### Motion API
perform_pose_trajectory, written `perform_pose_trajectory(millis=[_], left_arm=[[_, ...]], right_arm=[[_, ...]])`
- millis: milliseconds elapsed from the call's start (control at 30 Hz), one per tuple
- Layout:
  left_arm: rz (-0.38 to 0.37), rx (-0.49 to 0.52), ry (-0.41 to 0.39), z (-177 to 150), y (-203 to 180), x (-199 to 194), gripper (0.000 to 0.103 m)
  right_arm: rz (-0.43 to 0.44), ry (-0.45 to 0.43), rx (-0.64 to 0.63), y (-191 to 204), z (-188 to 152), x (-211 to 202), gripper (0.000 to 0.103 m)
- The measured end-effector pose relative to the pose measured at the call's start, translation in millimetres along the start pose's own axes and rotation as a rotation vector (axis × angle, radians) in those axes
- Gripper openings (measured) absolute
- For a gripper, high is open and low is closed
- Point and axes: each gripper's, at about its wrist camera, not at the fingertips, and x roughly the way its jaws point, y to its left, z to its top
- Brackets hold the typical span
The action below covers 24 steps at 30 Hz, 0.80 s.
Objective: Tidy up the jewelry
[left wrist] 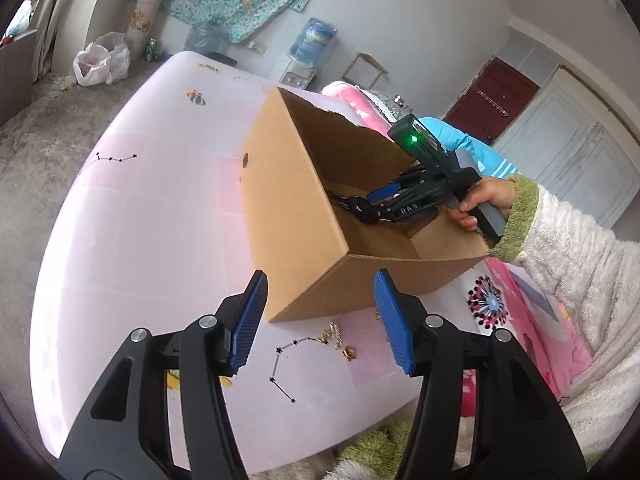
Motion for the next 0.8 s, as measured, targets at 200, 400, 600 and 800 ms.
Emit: perform_pose_trajectory(millis=[200,400,600,800], left_arm=[[0.003,-0.004,0.007,-1.4,4.6,3.9,0.053],[0.006,-0.002,0.008,-2.3,5.2,8.6,0.053],[0.009,-0.002,0.017,-4.5,3.8,9.5,0.053],[0.012,0.024,-0.009,-7.7,-2.4,2.6,0.053]], right_arm=[[-0.093,-0.026,-0.290,42.3,-7.1,-5.3,0.048],[-0.263,-0.061,-0.576,83.6,-27.5,-8.6,0.048],[-0.397,-0.128,-0.756,100.9,-32.1,-18.7,0.047],[-0.270,-0.278,-0.471,69.9,-39.2,-88.4,0.055]])
